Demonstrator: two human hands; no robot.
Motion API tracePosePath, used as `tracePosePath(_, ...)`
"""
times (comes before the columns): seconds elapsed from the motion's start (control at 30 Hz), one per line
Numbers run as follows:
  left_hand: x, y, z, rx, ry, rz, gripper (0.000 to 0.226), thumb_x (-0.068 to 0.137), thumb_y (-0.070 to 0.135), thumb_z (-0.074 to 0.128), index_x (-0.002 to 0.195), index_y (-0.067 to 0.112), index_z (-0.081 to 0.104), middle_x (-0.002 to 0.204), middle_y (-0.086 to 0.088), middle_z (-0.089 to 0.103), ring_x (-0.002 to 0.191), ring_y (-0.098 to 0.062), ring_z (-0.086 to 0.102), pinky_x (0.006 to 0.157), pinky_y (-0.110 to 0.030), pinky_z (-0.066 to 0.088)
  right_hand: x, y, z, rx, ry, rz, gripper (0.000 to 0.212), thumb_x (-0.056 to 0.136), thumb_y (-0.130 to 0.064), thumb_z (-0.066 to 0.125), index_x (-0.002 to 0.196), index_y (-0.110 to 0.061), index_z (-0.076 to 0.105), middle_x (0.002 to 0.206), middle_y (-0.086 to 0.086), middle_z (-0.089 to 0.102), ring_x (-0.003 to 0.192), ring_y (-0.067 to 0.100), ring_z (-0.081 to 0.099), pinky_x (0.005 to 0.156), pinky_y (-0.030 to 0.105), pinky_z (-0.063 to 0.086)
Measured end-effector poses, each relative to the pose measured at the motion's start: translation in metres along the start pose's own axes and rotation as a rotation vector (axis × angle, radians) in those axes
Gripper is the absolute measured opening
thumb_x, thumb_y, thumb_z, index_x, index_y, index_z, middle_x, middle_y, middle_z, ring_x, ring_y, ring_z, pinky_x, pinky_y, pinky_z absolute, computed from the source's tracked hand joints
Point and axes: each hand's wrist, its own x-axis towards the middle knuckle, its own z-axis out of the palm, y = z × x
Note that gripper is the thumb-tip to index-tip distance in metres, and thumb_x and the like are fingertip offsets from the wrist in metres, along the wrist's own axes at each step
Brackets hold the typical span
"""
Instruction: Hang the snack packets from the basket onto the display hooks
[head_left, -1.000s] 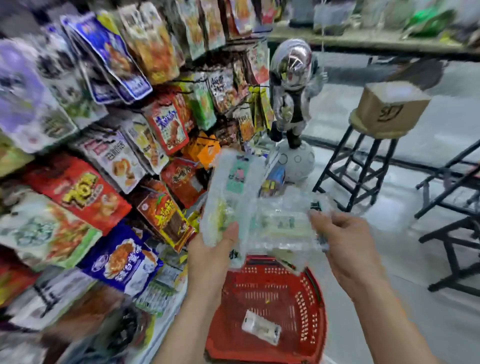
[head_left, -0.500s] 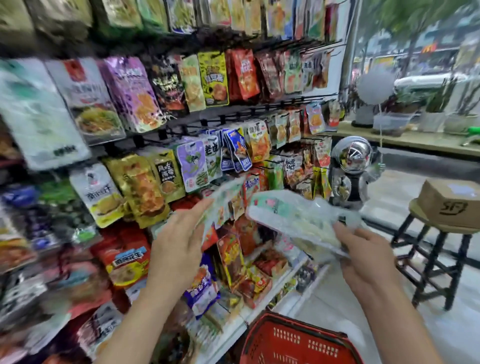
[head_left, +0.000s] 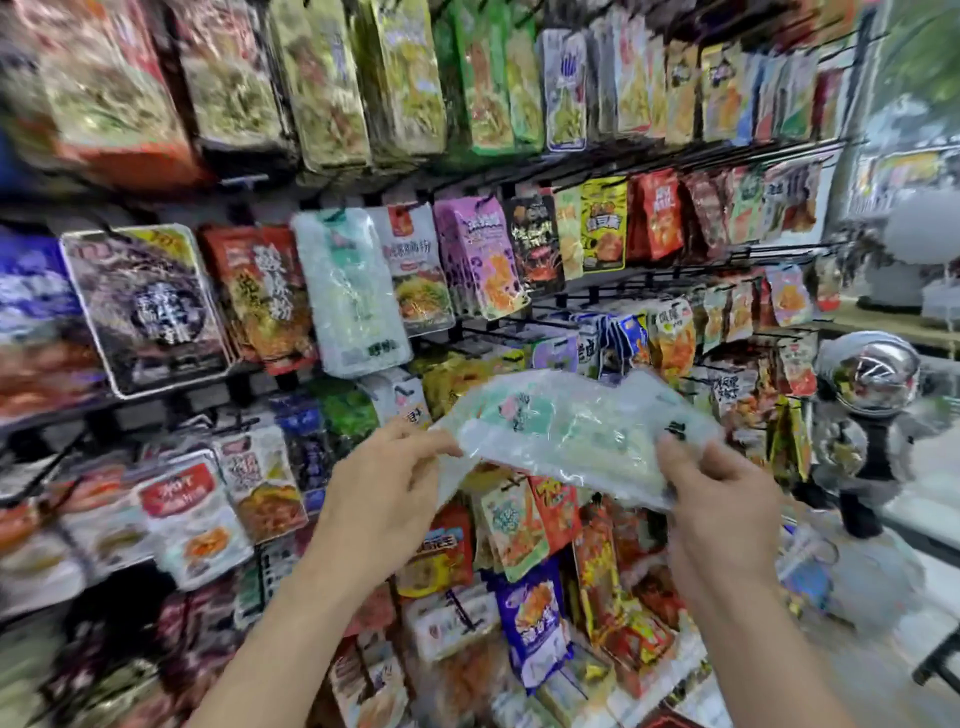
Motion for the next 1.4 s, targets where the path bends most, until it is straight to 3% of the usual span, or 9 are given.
tracePosePath(0.13, 0.002, -0.023, -0.028, -0.064, 0.121, 0.022, 0.043, 0.086, -0.001, 0.052, 0.115, 0.028, 0.067, 0.113, 0.022, 0.051, 0.109, -0.002, 0.049, 0.096, -0.021, 0.039, -0.01, 0.008, 0.031, 0.06, -0.077, 0.047, 0.023, 0.086, -0.01, 0.07, 0.088, 0.012, 0.062, 0.085, 0.013, 0.061, 0.079, 0.024, 0.058, 0.079, 0.042, 0.05)
tracePosePath(0.23, 0.007, -0.035, -0.046, -0.137, 0.16, 0.008, 0.036, 0.082, 0.002, 0.059, 0.104, 0.027, 0.072, 0.097, 0.023, 0.059, 0.09, 0.004, 0.052, 0.083, -0.007, 0.036, -0.017, 0.016, 0.053, 0.059, -0.117, -0.008, 0.019, 0.086, -0.008, 0.069, 0.076, 0.005, 0.061, 0.08, 0.013, 0.059, 0.075, 0.023, 0.056, 0.071, 0.041, 0.048)
tracePosePath(0.4, 0.016, -0.052, -0.052, -0.249, 0.026, -0.09, 0.033, 0.083, 0.03, 0.048, 0.078, 0.009, 0.073, 0.078, -0.001, 0.068, 0.074, -0.015, 0.058, 0.073, -0.034, 0.047, -0.031, 0.029, 0.081, -0.021, -0.046, -0.191, 0.051, 0.087, -0.02, 0.072, 0.083, 0.023, 0.044, 0.074, 0.005, 0.043, 0.07, 0.018, 0.035, 0.068, 0.035, 0.031)
tracePosePath(0.53, 0.022, -0.058, -0.053, -0.65, 0.03, -0.239, 0.035, 0.083, 0.049, 0.059, 0.078, 0.019, 0.077, 0.082, 0.019, 0.072, 0.077, 0.007, 0.061, 0.066, -0.006, 0.042, -0.038, 0.035, 0.091, -0.097, -0.04, -0.299, 0.052, 0.088, -0.025, 0.07, 0.066, 0.013, 0.043, 0.061, 0.008, 0.03, 0.059, 0.019, 0.023, 0.058, 0.033, 0.023)
tracePosePath(0.87, 0.059, -0.059, -0.07, 0.133, 0.226, 0.253, 0.045, 0.09, 0.058, 0.04, 0.086, 0.027, 0.072, 0.078, 0.014, 0.063, 0.072, -0.006, 0.057, 0.062, -0.035, 0.052, 0.018, -0.009, 0.102, -0.426, -0.285, -0.677, 0.028, 0.089, -0.026, 0.068, 0.061, -0.027, 0.065, 0.068, -0.012, 0.066, 0.059, 0.008, 0.058, 0.05, 0.009, 0.037)
tracePosePath(1.03, 0.083, -0.04, -0.086, 0.122, 0.171, 0.147, 0.038, 0.087, 0.06, 0.049, 0.088, 0.03, 0.074, 0.076, 0.015, 0.065, 0.074, -0.006, 0.06, 0.068, -0.037, 0.053, 0.041, -0.048, 0.155, -0.595, -0.781, -0.663, 0.049, 0.067, -0.069, 0.066, 0.073, -0.023, 0.049, 0.063, -0.005, 0.044, 0.054, 0.011, 0.037, 0.054, 0.03, 0.031)
tracePosePath(1.17, 0.107, -0.031, -0.091, 0.067, 0.184, 0.055, 0.021, 0.085, 0.043, 0.066, 0.086, 0.025, 0.077, 0.075, 0.013, 0.07, 0.074, -0.009, 0.064, 0.072, -0.038, 0.054, 0.054, -0.051, 0.196, -0.562, -1.074, -0.531, 0.036, 0.072, -0.047, 0.078, 0.1, -0.046, 0.056, 0.102, -0.019, 0.059, 0.096, -0.006, 0.054, 0.077, 0.014, 0.042)
tracePosePath(1.27, 0.126, -0.025, -0.092, 0.121, 0.306, 0.016, 0.019, 0.081, 0.039, 0.073, 0.08, 0.021, 0.076, 0.075, 0.008, 0.071, 0.074, -0.013, 0.064, 0.074, -0.037, 0.053, 0.072, -0.043, 0.215, -0.36, -1.108, -0.47, 0.023, 0.082, -0.026, 0.075, 0.062, -0.035, 0.068, 0.089, -0.004, 0.071, 0.089, 0.004, 0.066, 0.083, 0.021, 0.049)
tracePosePath(1.4, 0.143, -0.026, -0.103, 0.133, 0.494, -0.105, 0.008, 0.078, 0.036, 0.077, 0.081, 0.031, 0.073, 0.083, 0.003, 0.073, 0.077, -0.021, 0.066, 0.075, -0.038, 0.053, 0.1, -0.035, 0.248, -0.248, -1.057, -0.35, 0.024, 0.086, -0.022, 0.072, 0.081, 0.001, 0.068, 0.071, 0.001, 0.063, 0.067, 0.014, 0.058, 0.066, 0.034, 0.048)
